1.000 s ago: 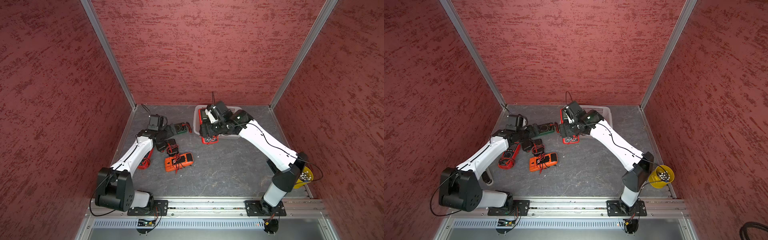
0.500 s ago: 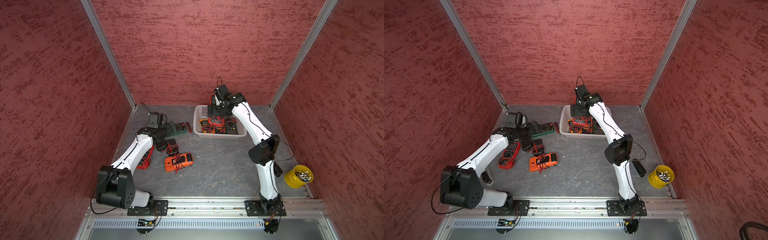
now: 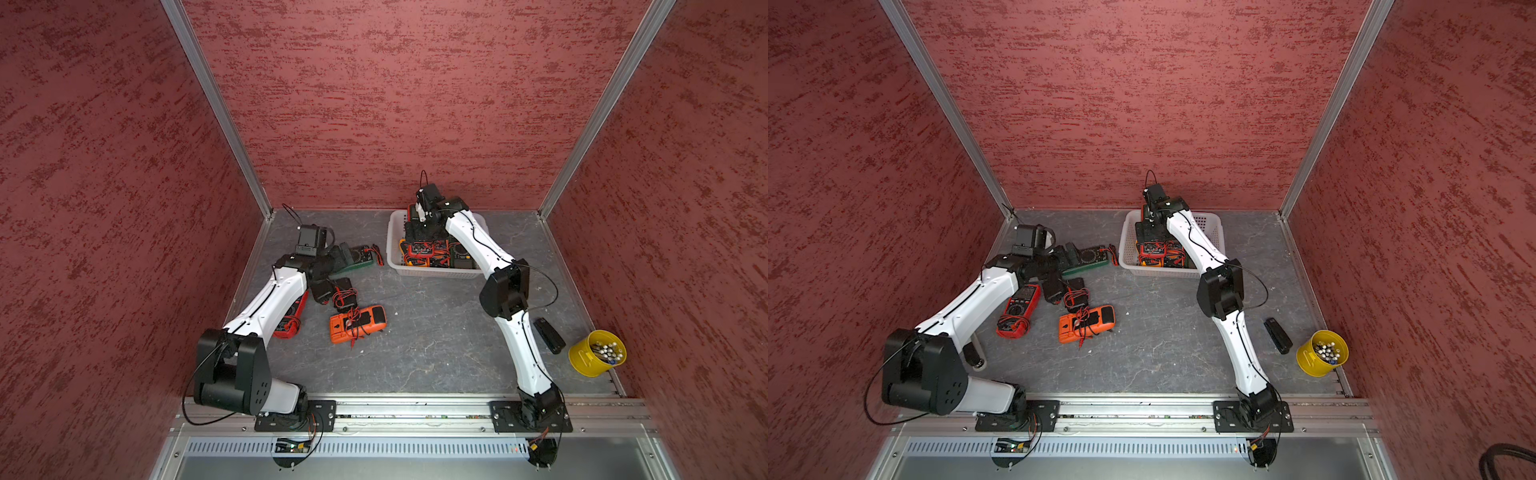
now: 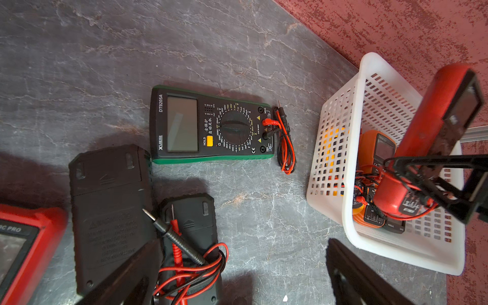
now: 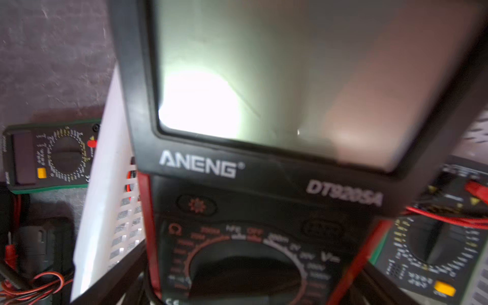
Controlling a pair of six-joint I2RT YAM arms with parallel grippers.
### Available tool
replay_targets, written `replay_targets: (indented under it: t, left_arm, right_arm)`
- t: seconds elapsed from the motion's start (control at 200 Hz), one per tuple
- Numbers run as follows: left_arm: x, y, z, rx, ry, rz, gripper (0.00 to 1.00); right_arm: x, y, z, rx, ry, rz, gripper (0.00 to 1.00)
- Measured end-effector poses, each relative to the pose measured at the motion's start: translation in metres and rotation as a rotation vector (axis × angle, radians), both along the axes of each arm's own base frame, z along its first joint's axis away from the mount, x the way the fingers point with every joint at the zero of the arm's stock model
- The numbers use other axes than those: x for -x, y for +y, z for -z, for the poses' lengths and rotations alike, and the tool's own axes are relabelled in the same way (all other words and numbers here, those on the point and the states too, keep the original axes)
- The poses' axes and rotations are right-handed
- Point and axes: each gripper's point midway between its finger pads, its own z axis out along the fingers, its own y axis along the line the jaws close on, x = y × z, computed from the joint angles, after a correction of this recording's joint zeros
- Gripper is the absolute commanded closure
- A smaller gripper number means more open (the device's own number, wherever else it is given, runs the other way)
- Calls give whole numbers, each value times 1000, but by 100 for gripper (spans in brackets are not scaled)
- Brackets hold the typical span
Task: Put the multimeter into the basket
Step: Place the multimeter in the basket.
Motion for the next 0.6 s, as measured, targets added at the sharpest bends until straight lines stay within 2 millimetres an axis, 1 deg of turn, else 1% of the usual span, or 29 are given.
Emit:
replay_targets:
  t: [0.21,0.341,0.461,0.556,0.601]
  left_arm:
    - [-1,0,8,-3,20,0,0]
    - [-2,0,6,-2,15,1,0]
    - [-3,-1,4,-2,11,1,0]
    - [-3,-1,4,-1,11,0,0]
    - [-3,-1,4,-2,11,1,0]
  right_arm:
    - [9,4,9,-6,50,-14,100]
    - [14,11,16,-11,71,-22,100]
    - [17,17,29,-14,100,-26,100]
    - [21,22,41,-10,124,-28,97]
    - [22,24,44,-8,129,-31,94]
